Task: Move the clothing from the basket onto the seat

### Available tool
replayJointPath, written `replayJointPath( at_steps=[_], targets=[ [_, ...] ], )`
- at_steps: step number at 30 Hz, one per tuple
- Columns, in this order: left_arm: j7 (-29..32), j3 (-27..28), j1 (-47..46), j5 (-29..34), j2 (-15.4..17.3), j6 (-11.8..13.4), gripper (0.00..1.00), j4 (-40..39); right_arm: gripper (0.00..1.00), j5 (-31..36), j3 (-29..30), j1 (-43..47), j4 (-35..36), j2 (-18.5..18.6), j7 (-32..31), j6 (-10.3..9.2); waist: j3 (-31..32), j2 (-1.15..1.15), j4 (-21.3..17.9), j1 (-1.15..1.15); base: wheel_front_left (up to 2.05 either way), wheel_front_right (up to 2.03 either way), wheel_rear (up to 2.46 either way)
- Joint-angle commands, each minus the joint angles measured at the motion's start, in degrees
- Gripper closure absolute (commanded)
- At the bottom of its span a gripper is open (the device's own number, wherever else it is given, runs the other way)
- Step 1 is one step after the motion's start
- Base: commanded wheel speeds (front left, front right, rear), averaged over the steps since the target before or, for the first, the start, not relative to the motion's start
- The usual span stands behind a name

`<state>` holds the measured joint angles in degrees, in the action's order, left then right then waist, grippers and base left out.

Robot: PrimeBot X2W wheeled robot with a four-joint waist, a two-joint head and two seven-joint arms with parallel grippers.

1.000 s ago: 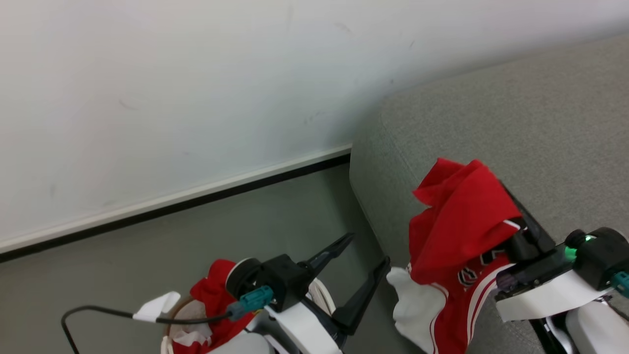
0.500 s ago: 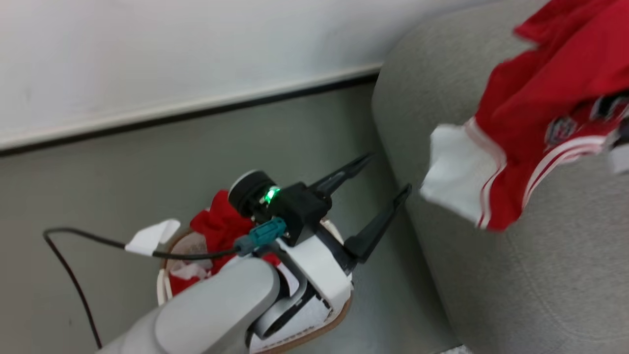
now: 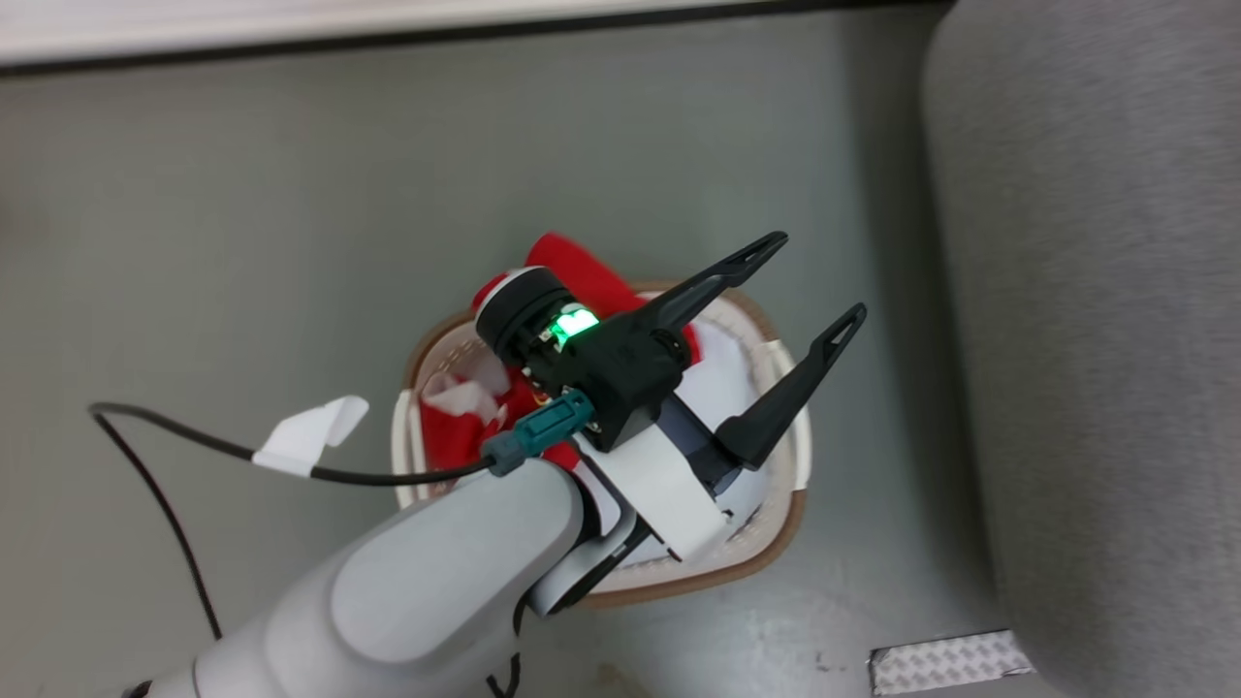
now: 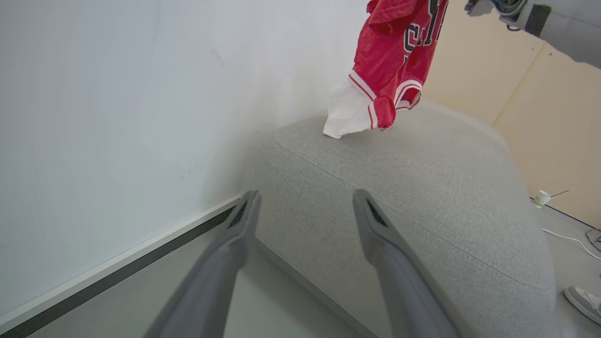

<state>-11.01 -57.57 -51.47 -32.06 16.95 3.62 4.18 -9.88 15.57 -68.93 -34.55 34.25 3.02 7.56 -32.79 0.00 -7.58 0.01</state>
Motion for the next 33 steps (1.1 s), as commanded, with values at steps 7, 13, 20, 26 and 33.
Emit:
replayJointPath(
  at_steps=[7,13,20,26,33],
  targets=[
    [-1.84,1.0,-0.7,1.22,-0.39,0.87,0.0,-0.2,1.0,13.85,16.35,3.84,-14.08,-2.13,2.56,-0.14,-6.26,0.0,5.78,-0.01,0.0,0.0,0.0],
    [-2.58,1.42,1.08,0.5,0.98,1.24,0.0,0.36,0.25,21.02,24.88,6.43,-18.16,-7.29,4.56,-0.14,-5.18,0.0,5.37,-0.01,0.0,0.0,0.0],
    [-2.93,1.98,4.52,-1.03,3.48,1.56,0.0,1.52,0.0,27.58,25.66,8.79,-19.79,-14.07,5.72,-0.14,-0.63,0.0,2.42,-0.01,0.0,0.0,0.0],
    [-3.6,3.53,8.36,-2.73,5.27,2.5,0.0,2.36,0.0,25.74,21.43,14.1,-20.26,-17.48,11.04,-0.14,4.39,0.0,-0.07,-0.01,0.0,0.0,0.0],
    [-4.09,7.97,15.21,-3.52,6.87,4.96,0.0,3.75,0.0,20.79,15.7,26.0,-8.53,-22.53,12.15,-0.14,11.96,0.0,-0.69,-0.01,0.0,0.0,0.0]
  ],
)
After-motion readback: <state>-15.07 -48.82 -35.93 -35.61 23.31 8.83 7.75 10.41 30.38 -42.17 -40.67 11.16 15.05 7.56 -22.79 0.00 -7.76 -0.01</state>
